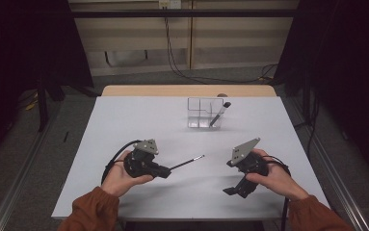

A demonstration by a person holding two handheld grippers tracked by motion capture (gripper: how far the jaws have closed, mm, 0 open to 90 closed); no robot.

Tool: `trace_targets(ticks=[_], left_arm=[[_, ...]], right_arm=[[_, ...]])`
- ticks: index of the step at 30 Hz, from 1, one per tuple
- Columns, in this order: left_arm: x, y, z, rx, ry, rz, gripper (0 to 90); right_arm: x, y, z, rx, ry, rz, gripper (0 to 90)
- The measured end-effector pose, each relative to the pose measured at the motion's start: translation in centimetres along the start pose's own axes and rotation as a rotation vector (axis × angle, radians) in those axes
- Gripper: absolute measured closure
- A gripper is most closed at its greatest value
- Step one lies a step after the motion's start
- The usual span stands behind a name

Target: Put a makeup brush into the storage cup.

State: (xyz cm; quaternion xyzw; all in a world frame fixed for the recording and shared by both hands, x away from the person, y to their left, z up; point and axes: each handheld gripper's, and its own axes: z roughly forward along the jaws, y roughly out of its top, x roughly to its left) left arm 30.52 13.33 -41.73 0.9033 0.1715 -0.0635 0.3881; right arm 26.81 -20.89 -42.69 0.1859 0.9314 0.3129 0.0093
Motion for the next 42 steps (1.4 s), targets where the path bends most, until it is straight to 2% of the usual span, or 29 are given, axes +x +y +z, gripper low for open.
trace_targets(ticks=[7, 13, 18, 21, 24, 29, 35, 42], left_arm=[[0.0, -0.4, 0.0, -0.051, 0.010, 0.003, 84.9], [0.3, -0.7, -0.4, -0.116, 0.028, 0.010, 85.0], [0.4, -0.8, -0.4, -0.150, 0.022, 0.009, 85.0], [0.2, -0.8, -0.4, -0.171, 0.021, 0.015, 85.0], [0.1, -0.8, -0.2, -0.196, 0.011, 0.023, 85.0], [-0.1, -0.9, 0.1, -0.231, 0.004, 0.026, 84.9], [-0.3, -0.9, 0.1, -0.290, 0.009, 0.038, 84.9], [-0.7, -0.9, 0.4, -0.339, 0.009, 0.059, 84.8]], right_arm=[[-0.1, -0.3, -0.1, -0.049, -0.011, 0.042, 4.6], [-0.1, -0.6, 0.2, -0.077, 0.004, 0.074, 5.2], [-0.1, -0.5, -0.1, -0.168, 0.022, 0.091, 2.4], [0.1, -0.4, -0.2, -0.212, -0.016, 0.079, 1.8], [0.1, -0.4, -0.1, -0.231, -0.033, 0.069, 2.3], [0.3, -0.4, 0.2, -0.313, -0.052, 0.063, 3.9], [0.5, -0.3, 0.3, -0.400, -0.047, 0.069, 3.8], [0.6, -0.1, 0.6, -0.477, -0.089, 0.048, 3.7]])
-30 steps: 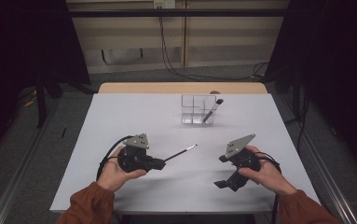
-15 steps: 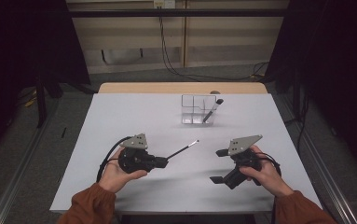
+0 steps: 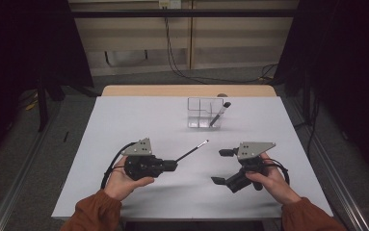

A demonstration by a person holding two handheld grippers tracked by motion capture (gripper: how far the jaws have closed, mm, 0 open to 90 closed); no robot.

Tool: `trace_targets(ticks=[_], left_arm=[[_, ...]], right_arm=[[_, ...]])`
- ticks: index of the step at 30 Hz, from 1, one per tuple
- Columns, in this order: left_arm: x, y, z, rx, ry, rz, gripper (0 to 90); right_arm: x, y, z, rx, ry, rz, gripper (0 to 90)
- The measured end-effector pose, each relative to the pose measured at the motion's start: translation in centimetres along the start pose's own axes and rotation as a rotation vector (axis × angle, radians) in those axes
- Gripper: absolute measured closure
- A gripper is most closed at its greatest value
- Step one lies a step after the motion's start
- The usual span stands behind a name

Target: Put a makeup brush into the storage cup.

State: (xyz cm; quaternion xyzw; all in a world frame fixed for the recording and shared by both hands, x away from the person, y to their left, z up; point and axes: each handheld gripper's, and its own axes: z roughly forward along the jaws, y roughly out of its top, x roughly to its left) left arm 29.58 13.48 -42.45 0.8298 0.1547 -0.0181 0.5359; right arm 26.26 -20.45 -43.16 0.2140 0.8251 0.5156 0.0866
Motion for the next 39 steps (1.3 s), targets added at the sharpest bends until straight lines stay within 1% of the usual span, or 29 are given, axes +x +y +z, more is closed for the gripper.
trace_targets(ticks=[4, 6, 9, 11, 13, 15, 18, 19, 20, 21, 23, 24, 25, 26, 27, 28, 29, 30, 31, 32, 33, 34, 35, 36, 37, 38, 39], left_arm=[[-0.1, 0.1, 0.1, -0.022, -0.020, -0.017, 84.8], [-0.1, 0.1, 0.1, -0.031, -0.021, -0.014, 84.8], [-0.2, 0.1, 0.2, -0.054, -0.023, -0.007, 84.8], [-0.4, 0.1, 0.2, -0.074, -0.020, 0.002, 84.8], [-0.6, 0.2, 0.3, -0.088, -0.029, 0.011, 84.8], [-0.8, 0.2, 0.4, -0.094, -0.028, 0.016, 84.8], [-1.0, 0.2, 0.6, -0.107, -0.033, 0.024, 84.8], [-1.1, 0.2, 0.6, -0.108, -0.029, 0.021, 84.7], [-1.1, 0.2, 0.7, -0.107, -0.032, 0.021, 84.8], [-1.1, 0.1, 0.8, -0.112, -0.038, 0.022, 84.8], [-1.2, 0.1, 0.9, -0.113, -0.042, 0.023, 84.8], [-1.2, 0.1, 0.9, -0.112, -0.041, 0.026, 84.8], [-1.3, 0.1, 1.0, -0.114, -0.043, 0.023, 84.8], [-1.3, 0.1, 1.0, -0.119, -0.044, 0.024, 84.8], [-1.3, 0.1, 1.0, -0.125, -0.044, 0.021, 84.8], [-1.3, 0.1, 1.0, -0.128, -0.042, 0.026, 84.8], [-1.4, 0.2, 0.9, -0.133, -0.044, 0.024, 84.8], [-1.4, 0.2, 0.9, -0.138, -0.047, 0.020, 84.8], [-1.4, 0.2, 0.9, -0.139, -0.046, 0.024, 84.8], [-1.4, 0.2, 0.9, -0.142, -0.041, 0.028, 84.8], [-1.4, 0.2, 0.9, -0.143, -0.043, 0.027, 84.8], [-1.4, 0.2, 0.9, -0.143, -0.041, 0.029, 84.8], [-1.5, 0.3, 0.9, -0.145, -0.040, 0.030, 84.8], [-1.5, 0.2, 1.0, -0.148, -0.041, 0.030, 84.7], [-1.6, 0.2, 1.0, -0.148, -0.042, 0.034, 84.7], [-1.6, 0.3, 1.0, -0.146, -0.043, 0.036, 84.8], [-1.6, 0.2, 1.0, -0.147, -0.045, 0.036, 84.8]], right_arm=[[0.1, 0.0, 0.2, -0.017, 0.013, -0.012, 3.4], [0.1, 0.0, 0.2, -0.029, 0.026, -0.014, 3.3], [0.1, 0.1, 0.2, -0.052, 0.042, -0.001, 2.1], [0.0, 0.2, 0.2, -0.061, 0.037, 0.003, 2.0], [0.1, 0.2, 0.2, -0.081, 0.039, 0.014, 1.7], [0.1, 0.2, 0.1, -0.097, 0.052, 0.034, 2.5], [0.2, 0.4, 0.0, -0.106, 0.042, 0.049, 3.3], [0.2, 0.4, 0.0, -0.114, 0.046, 0.054, 4.0], [0.1, 0.4, -0.1, -0.128, 0.062, 0.062, 4.0], [0.1, 0.4, -0.1, -0.134, 0.067, 0.067, 4.1], [0.2, 0.5, -0.1, -0.140, 0.067, 0.074, 4.5], [0.2, 0.6, -0.1, -0.150, 0.071, 0.077, 4.3], [0.2, 0.6, -0.1, -0.171, 0.080, 0.078, 4.3], [0.3, 0.7, -0.2, -0.201, 0.067, 0.077, 4.3], [0.2, 0.9, -0.3, -0.224, 0.069, 0.092, 4.4], [0.2, 1.0, -0.4, -0.234, 0.072, 0.095, 5.0], [0.3, 1.1, -0.5, -0.243, 0.054, 0.087, 6.2], [0.3, 1.3, -0.6, -0.257, 0.048, 0.084, 6.3], [0.3, 1.4, -0.6, -0.265, 0.051, 0.096, 6.3], [0.3, 1.5, -0.6, -0.261, 0.039, 0.094, 6.7], [0.3, 1.6, -0.6, -0.260, 0.033, 0.077, 10.2], [0.3, 1.6, -0.5, -0.260, 0.047, 0.077, 15.0], [0.2, 1.6, -0.4, -0.258, 0.056, 0.079, 16.7], [0.2, 1.6, -0.3, -0.254, 0.052, 0.077, 16.3], [0.1, 1.6, -0.2, -0.249, 0.053, 0.071, 17.8], [0.1, 1.6, -0.1, -0.248, 0.053, 0.072, 19.6], [0.0, 1.7, 0.0, -0.251, 0.055, 0.078, 19.6]])
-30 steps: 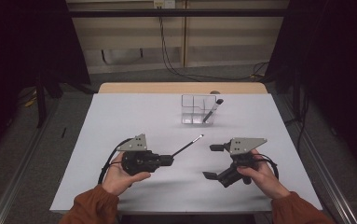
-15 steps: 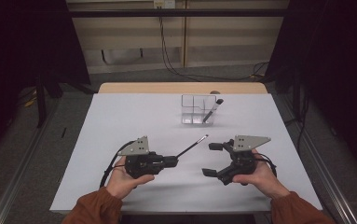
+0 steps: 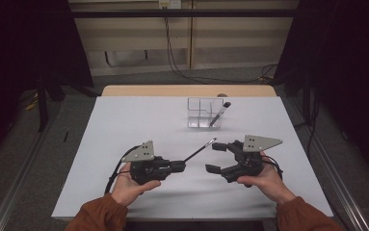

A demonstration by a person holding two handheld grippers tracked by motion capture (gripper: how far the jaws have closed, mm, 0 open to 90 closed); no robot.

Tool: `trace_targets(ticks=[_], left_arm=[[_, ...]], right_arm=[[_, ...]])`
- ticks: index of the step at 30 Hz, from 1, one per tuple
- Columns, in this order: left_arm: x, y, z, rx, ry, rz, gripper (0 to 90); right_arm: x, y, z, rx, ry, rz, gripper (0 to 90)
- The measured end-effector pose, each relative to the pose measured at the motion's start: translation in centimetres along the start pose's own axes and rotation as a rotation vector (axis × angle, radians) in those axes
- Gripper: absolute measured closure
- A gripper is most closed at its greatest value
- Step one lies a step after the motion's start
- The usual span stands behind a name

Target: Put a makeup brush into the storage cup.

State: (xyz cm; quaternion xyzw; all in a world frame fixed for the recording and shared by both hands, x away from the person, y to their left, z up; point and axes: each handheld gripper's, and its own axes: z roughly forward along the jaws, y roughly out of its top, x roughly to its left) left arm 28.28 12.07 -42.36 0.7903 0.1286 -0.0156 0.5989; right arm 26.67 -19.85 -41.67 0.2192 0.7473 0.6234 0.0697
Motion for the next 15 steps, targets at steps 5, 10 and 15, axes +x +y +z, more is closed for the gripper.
trace_targets(ticks=[5, 10, 15], left_arm=[[-0.09, -0.04, 0.27, 0.000, -0.005, 0.005, 84.8], [-0.15, 0.11, 0.19, -0.003, -0.012, 0.013, 84.8], [-0.24, 0.08, 0.33, -0.003, -0.012, 0.017, 84.8]], right_arm=[[-0.06, 0.31, 0.12, -0.020, 0.004, -0.006, 25.0], [0.13, 0.52, 0.34, -0.034, 0.029, -0.011, 38.1], [0.42, 0.81, 0.64, -0.047, 0.045, -0.008, 45.8]])
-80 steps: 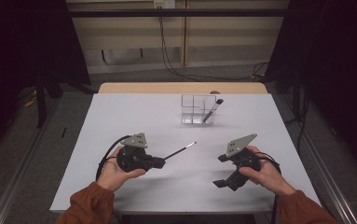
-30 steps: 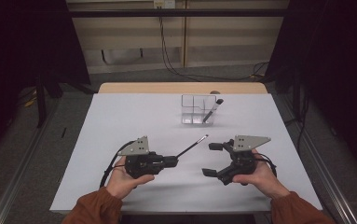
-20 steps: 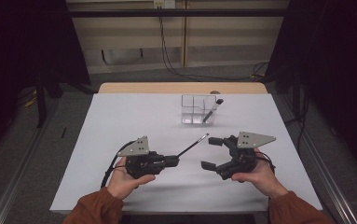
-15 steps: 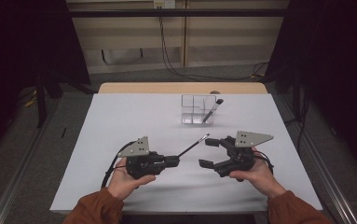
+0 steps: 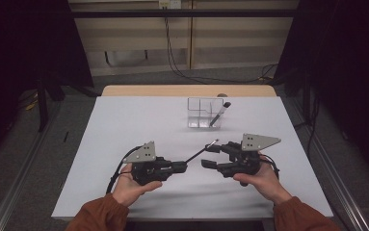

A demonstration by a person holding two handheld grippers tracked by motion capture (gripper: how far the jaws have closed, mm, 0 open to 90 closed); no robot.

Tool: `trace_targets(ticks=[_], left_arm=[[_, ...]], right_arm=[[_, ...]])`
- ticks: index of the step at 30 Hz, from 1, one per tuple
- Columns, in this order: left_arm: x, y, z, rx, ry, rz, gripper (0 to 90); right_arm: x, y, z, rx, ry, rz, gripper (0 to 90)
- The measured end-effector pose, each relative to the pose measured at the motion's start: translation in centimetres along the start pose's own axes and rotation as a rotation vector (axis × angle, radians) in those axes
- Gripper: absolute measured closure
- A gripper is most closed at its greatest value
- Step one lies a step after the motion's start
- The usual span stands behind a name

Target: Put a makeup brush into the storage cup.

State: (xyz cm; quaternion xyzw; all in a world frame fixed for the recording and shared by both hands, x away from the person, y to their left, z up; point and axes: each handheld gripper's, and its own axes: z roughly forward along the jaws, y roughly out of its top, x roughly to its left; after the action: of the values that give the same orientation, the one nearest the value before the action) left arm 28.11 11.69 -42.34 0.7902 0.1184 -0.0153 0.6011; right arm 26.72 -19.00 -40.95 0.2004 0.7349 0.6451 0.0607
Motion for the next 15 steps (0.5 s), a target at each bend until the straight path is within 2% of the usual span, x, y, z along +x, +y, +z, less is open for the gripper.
trace_targets(ticks=[3, 5, 8, 15], left_arm=[[-0.11, 0.00, 0.10, -0.003, -0.008, 0.011, 84.8], [-0.15, -0.06, 0.20, 0.001, -0.007, 0.012, 84.8], [-0.11, -0.14, 0.30, 0.013, -0.010, 0.017, 84.8], [-0.27, -0.47, 0.96, 0.038, -0.011, 0.020, 84.8]], right_arm=[[-0.01, 0.11, 0.11, -0.006, 0.004, 0.008, 48.3], [-0.03, 0.14, 0.15, -0.007, 0.014, 0.009, 52.7], [-0.18, 0.10, 0.12, -0.008, 0.045, 0.047, 63.5], [-0.50, 0.21, -0.29, -0.044, 0.047, 0.079, 71.0]])
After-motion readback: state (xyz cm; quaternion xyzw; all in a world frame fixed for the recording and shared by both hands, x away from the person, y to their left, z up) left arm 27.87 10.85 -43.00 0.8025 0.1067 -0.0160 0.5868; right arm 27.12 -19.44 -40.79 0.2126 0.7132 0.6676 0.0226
